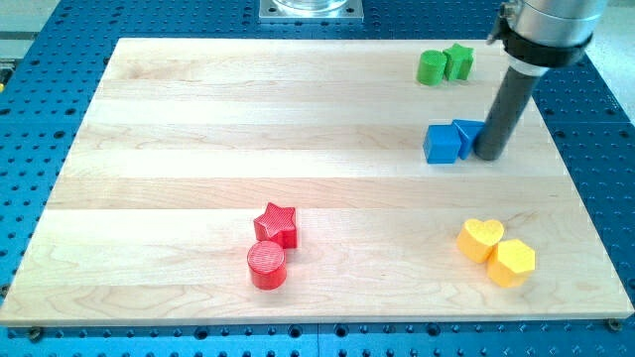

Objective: Separate the blue blocks from each other

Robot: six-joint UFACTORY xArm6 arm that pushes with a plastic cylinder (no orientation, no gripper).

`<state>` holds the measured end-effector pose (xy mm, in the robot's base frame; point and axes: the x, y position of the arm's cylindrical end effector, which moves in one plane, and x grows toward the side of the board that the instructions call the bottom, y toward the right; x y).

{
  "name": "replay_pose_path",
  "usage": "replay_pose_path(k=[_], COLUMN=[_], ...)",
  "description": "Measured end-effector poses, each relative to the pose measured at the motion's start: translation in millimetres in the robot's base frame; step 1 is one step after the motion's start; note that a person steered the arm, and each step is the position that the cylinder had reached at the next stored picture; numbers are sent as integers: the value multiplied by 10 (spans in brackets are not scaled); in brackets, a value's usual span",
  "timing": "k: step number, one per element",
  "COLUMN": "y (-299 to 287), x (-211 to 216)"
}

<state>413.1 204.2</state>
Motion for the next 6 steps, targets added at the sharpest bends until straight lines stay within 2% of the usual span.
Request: replay_pose_path(k=[2,3,5,6], y=[-1009,-1931,-1346,-1864], x=[-787,-965,-1181,-1299])
